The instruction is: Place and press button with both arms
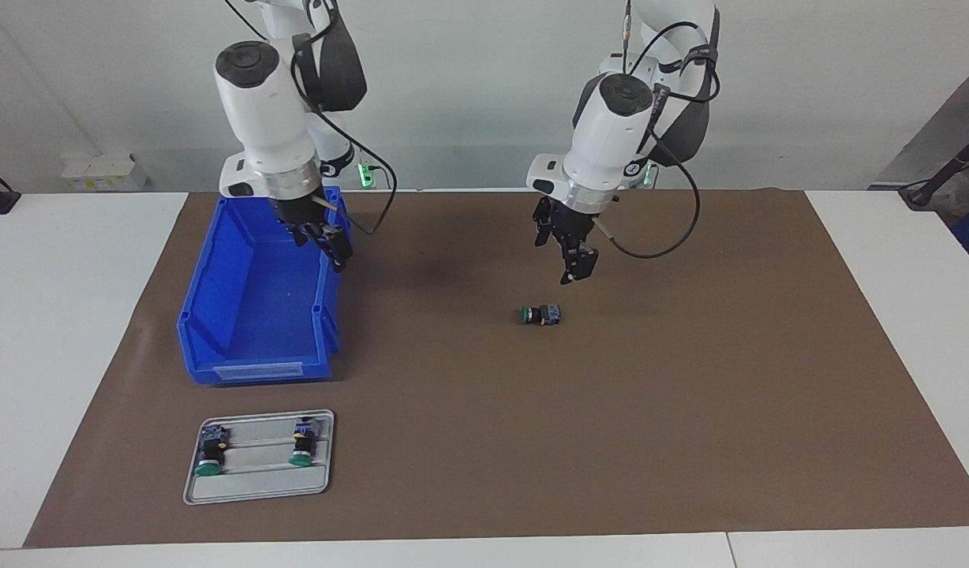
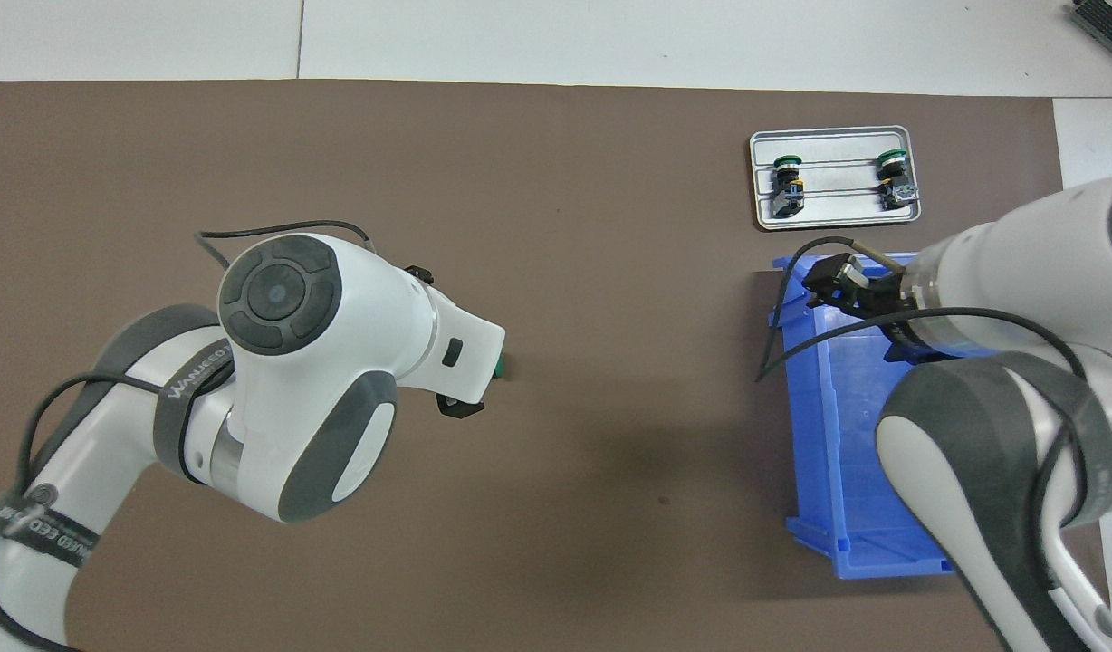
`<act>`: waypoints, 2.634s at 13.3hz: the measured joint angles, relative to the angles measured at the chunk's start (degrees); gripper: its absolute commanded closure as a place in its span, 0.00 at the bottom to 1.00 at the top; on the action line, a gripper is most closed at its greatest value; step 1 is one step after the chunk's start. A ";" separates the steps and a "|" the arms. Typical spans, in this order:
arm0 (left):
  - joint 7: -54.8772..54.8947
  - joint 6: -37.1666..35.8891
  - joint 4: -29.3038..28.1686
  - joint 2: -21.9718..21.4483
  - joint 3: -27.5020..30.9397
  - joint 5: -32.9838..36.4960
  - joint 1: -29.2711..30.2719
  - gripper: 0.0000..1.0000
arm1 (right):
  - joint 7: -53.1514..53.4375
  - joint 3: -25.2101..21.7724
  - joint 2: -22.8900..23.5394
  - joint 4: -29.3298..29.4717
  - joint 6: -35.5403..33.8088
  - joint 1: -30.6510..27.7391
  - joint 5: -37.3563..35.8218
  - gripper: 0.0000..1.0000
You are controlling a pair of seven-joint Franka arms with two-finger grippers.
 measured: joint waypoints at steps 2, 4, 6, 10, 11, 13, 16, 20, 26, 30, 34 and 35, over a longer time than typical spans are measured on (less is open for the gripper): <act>4.02 0.73 -1.35 0.31 0.11 0.00 -0.55 0.00 | -9.16 -0.12 -0.47 0.32 -0.12 -3.39 0.06 0.00; 7.29 2.00 -3.26 0.44 0.10 0.00 -0.83 0.00 | -16.92 -0.20 -0.49 1.95 -1.15 -6.22 0.06 0.00; 8.48 4.60 -5.42 1.48 0.20 0.05 -2.28 0.00 | -23.71 -0.22 -0.44 4.76 -2.90 -8.18 0.06 0.00; 8.51 8.48 -6.40 6.80 0.27 1.96 -5.06 0.00 | -27.41 -0.24 0.93 11.09 -7.56 -9.10 0.03 0.00; 8.51 8.87 -6.41 7.87 0.28 2.20 -5.08 0.00 | -27.98 -0.24 1.66 12.87 -8.84 -9.09 0.00 0.00; 8.54 10.30 -6.42 9.61 0.35 2.38 -5.08 0.00 | -31.05 -0.18 3.28 16.71 -11.70 -9.03 -0.40 0.00; 8.60 11.29 -6.41 10.75 0.41 3.99 -5.08 0.00 | -33.13 0.43 4.87 19.31 -14.78 -8.63 -0.69 0.00; 8.60 12.77 -6.43 11.68 0.44 4.51 -5.08 0.00 | -34.54 0.69 5.17 18.93 -18.68 -8.23 -0.71 0.00; 8.60 18.67 -8.97 13.24 0.61 4.56 -5.08 0.00 | -36.37 0.66 2.86 17.12 -19.75 -8.30 -0.71 0.00; 8.60 19.12 -9.18 13.24 0.97 4.62 -5.08 0.01 | -36.37 0.63 2.72 16.83 -19.74 -8.40 -0.71 0.00; 8.60 19.60 -9.18 13.24 1.12 5.07 -5.07 0.17 | -36.37 0.63 2.70 16.75 -19.74 -8.39 -0.71 0.00; 8.60 19.75 -9.18 13.24 1.12 5.11 -5.07 0.35 | -36.37 0.63 2.69 16.75 -19.74 -8.39 -0.71 0.00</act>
